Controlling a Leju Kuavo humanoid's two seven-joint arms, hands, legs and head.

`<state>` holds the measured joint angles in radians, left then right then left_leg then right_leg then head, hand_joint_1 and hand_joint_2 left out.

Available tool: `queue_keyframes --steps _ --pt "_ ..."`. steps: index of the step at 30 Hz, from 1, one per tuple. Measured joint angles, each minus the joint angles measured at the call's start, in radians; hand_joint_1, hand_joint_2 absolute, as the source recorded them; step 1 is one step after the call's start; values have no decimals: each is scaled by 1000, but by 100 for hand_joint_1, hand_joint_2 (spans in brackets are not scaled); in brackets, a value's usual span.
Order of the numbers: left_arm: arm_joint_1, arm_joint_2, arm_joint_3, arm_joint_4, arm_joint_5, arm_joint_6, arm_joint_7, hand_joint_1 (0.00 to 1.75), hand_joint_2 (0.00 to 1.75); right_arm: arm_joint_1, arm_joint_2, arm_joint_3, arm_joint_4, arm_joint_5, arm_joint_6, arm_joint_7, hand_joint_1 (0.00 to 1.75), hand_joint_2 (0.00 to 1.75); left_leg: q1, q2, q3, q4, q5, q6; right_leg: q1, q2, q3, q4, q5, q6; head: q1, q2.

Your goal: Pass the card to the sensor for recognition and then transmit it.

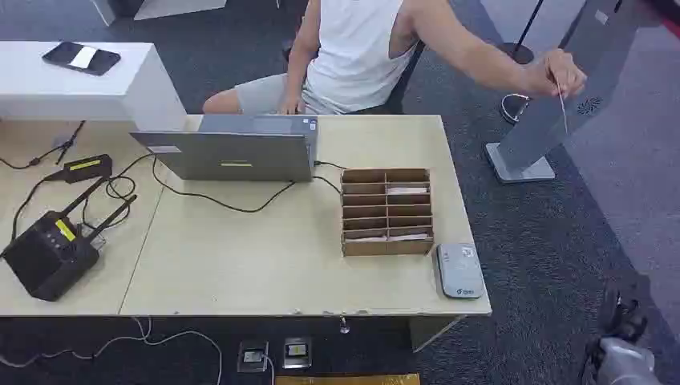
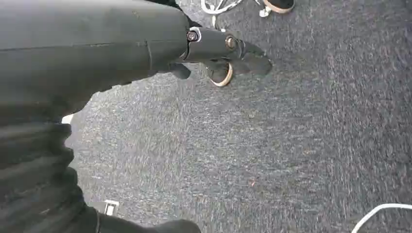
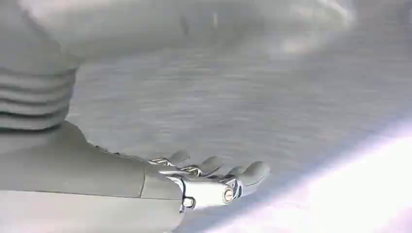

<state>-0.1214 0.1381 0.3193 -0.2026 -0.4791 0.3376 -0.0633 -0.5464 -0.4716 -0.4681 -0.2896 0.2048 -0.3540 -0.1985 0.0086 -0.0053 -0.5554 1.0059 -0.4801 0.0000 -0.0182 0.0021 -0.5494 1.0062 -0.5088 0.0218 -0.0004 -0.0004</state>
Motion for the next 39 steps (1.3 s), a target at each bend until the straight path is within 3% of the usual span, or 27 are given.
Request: queue_keyframes --steps 2,5,9,15,21,24,26,32,39 --pt "-1 0 0 0 -3 2 0 0 175 -88 -31 5 -35 -27 -3 -45 0 175 -1 0 0 0 1 1 0 0 0 0 0 0 0 0" --pt "-1 0 0 1 -11 0 1 0 175 -192 -64 40 -104 -67 2 -47 0 175 0 -4 0 0 2 2 0 -3 1 0 0 0 0 0" --pt "-1 2 0 2 -26 -6 2 0 175 -241 -82 120 -223 -89 5 -27 0 175 -1 -8 -4 0 3 2 0 -7 0 1 0 0 0 0" --pt "-5 2 0 2 -49 -19 -5 0 175 -286 -83 305 -456 131 -61 44 0 175 0 -8 -5 0 3 1 0 -7 -2 2 0 0 0 0" --pt "-8 0 0 2 -51 -21 -13 0 175 -282 -62 473 -631 384 -58 49 0 175 0 -9 -6 0 4 1 1 -7 -3 3 0 0 0 0" --pt "-8 0 0 3 -51 -20 -16 0 175 -281 -20 609 -723 524 -59 48 0 175 1 -8 -6 0 5 0 1 -6 -6 3 1 0 -2 0" --pt "-12 0 0 3 -53 -20 -16 0 175 -273 -9 658 -766 592 -61 47 0 175 1 -10 -7 0 5 0 1 -8 -5 3 0 -1 0 0" --pt "-6 3 0 5 -54 -19 -16 0 175 -255 20 749 -863 661 -26 57 0 175 1 -13 -10 0 6 -2 1 -11 -7 3 0 -1 0 0" --pt "-6 3 0 5 -51 -20 -16 0 175 -255 53 798 -902 681 -2 61 0 175 1 -13 -10 0 6 -2 1 -12 -7 3 0 -1 0 0"
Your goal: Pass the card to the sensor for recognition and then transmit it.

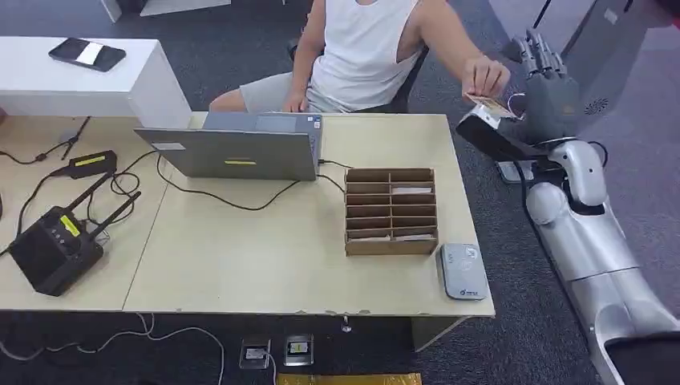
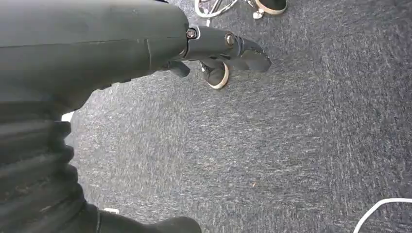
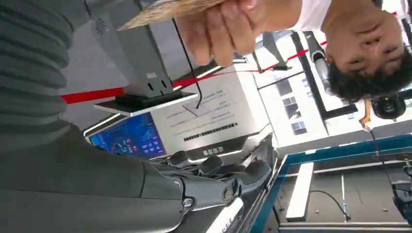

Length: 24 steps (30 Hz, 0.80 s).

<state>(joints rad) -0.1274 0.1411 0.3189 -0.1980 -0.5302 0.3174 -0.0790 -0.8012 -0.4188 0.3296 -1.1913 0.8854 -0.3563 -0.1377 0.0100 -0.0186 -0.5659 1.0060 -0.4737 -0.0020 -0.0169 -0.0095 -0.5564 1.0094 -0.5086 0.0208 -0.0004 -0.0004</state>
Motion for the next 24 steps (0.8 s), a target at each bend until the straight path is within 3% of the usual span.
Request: queue_keyframes --steps 16,17,24 --pt "0 3 0 0 8 0 7 0 175 -3 35 53 0 2 35 -2 0 175 0 0 0 0 0 0 0 1 0 0 0 0 0 0" --pt "0 3 0 0 8 0 7 0 175 -3 36 54 0 2 38 -2 175 175 0 0 0 0 0 0 0 0 0 0 0 0 0 0" --pt "0 4 0 0 9 0 7 0 175 -5 40 60 1 -8 78 -2 175 175 0 0 0 0 0 0 0 1 0 0 0 0 0 0"
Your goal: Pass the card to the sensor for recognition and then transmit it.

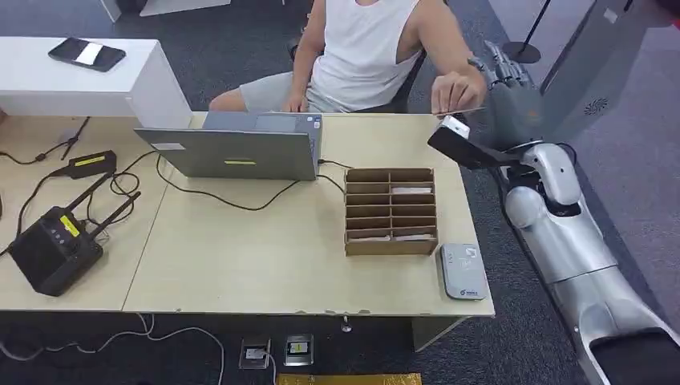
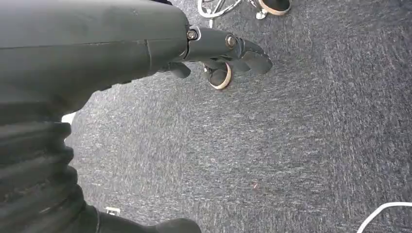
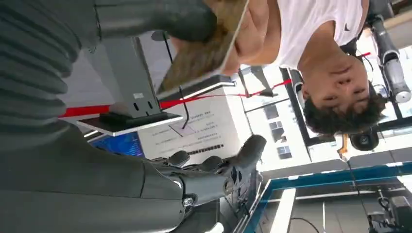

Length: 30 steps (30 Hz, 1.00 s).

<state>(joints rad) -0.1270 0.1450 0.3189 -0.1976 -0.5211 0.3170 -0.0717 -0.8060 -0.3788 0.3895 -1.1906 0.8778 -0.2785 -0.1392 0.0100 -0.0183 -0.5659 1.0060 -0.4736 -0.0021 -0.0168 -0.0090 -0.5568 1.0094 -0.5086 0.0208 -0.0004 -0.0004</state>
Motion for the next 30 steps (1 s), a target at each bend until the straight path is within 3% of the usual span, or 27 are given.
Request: queue_keyframes --steps 20,30 --pt "0 2 0 0 -2 -2 0 0 175 -6 2 12 0 -13 44 2 175 175 0 0 0 0 0 0 0 0 -1 0 0 0 0 0" --pt "1 2 0 0 5 0 4 0 175 77 -36 -3 -1 -114 129 35 175 175 0 0 0 0 0 0 0 1 -1 0 0 0 0 0"
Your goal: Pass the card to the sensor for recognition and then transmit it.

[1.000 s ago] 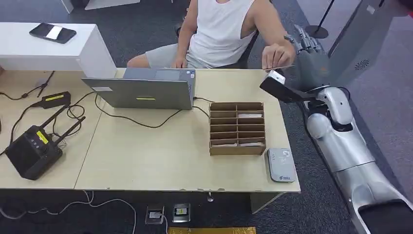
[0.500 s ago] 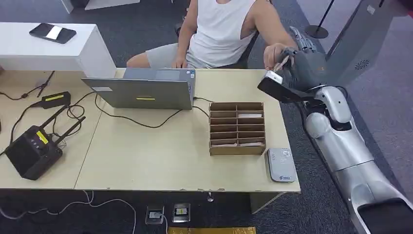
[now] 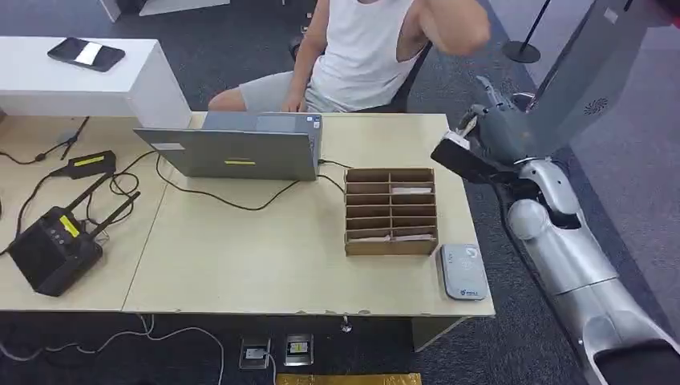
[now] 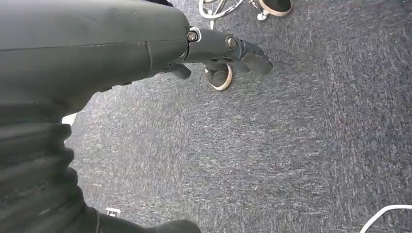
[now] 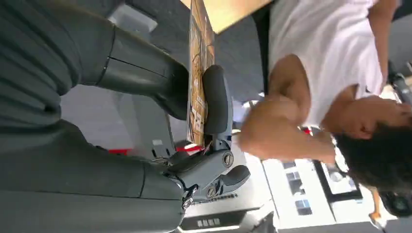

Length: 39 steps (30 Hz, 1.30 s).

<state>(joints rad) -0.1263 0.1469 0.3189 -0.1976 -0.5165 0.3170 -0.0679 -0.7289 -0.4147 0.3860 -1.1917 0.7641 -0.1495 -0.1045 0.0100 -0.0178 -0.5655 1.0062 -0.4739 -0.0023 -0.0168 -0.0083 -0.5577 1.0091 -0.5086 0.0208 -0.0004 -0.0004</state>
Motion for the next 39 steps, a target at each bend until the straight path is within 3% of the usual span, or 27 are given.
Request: queue_keyframes --steps 8,16,39 --pt "4 3 1 0 3 5 13 0 175 172 -50 -63 -26 -52 36 18 175 175 0 0 0 0 0 0 0 1 0 0 0 0 0 0" --pt "4 2 7 0 7 17 17 0 175 265 -58 -90 -27 -37 51 21 175 175 1 1 0 0 0 0 0 1 0 0 0 0 0 0" --pt "4 2 10 0 8 16 19 0 175 330 -37 -88 -11 -22 68 7 175 175 1 2 0 0 0 0 0 3 -1 0 0 0 0 0"
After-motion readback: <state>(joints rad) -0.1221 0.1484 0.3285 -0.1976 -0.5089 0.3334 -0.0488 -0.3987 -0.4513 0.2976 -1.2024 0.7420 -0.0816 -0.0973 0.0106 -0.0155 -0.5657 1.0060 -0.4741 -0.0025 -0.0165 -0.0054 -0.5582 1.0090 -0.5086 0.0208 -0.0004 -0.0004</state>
